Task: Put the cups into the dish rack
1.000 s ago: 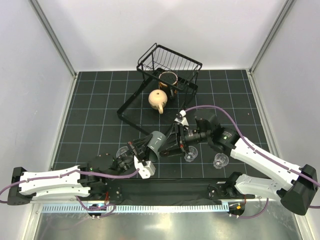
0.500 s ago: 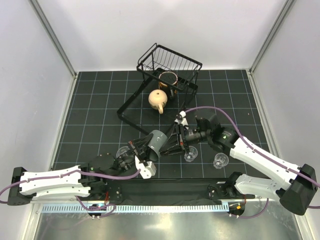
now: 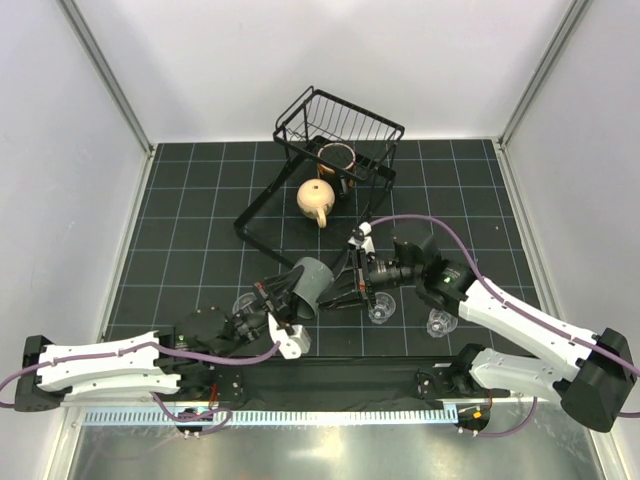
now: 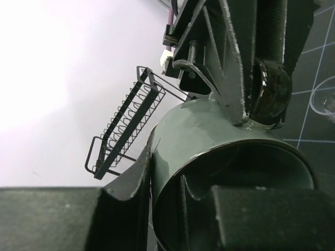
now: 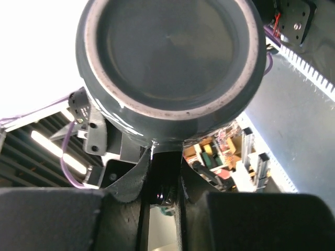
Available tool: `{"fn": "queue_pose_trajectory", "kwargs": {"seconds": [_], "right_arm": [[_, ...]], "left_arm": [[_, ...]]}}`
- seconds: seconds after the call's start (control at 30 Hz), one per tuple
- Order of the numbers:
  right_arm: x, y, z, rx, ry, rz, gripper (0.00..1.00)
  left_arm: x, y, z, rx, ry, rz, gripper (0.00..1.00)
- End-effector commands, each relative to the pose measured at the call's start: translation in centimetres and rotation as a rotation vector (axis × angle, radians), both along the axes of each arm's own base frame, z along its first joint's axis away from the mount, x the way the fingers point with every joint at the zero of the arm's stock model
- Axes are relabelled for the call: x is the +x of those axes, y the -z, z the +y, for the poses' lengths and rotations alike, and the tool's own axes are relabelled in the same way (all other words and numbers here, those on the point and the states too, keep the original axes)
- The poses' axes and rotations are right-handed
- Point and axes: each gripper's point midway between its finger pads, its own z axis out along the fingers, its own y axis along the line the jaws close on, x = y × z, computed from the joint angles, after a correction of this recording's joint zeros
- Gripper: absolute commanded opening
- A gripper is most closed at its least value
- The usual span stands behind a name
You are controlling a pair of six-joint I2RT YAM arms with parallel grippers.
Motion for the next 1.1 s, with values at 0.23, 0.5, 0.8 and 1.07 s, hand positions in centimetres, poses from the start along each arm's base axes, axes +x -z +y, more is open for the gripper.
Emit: {"fn": "queue_pose_trajectory", "kwargs": {"seconds": [0.23,0.5,0.8,1.07], "right_arm": [[3.6,-5.6,0.1,0.149,0.163,-0.583,0.04],[5.2,-5.6,-0.3,0.110,0.241,-0.709,0.04],[10.2,-3.0,-2.6,-0.234,0.316,-1.070,0.04],[14.9,1.2,-1.4,-0.506,0.324,-1.246,0.04]], "left_arm": [[-2.0,-3.1,1.1,-0.263,0.103,0.167,0.42],[-2.4,-2.3,3.2,-0.356,0.109,0.292,0.58],[-0.7,-4.0,8.4,-0.810,-0.036,0.652,0.75],[2.1,-1.8,11.6,-1.009,-0.512,0.961,1.00]]}}
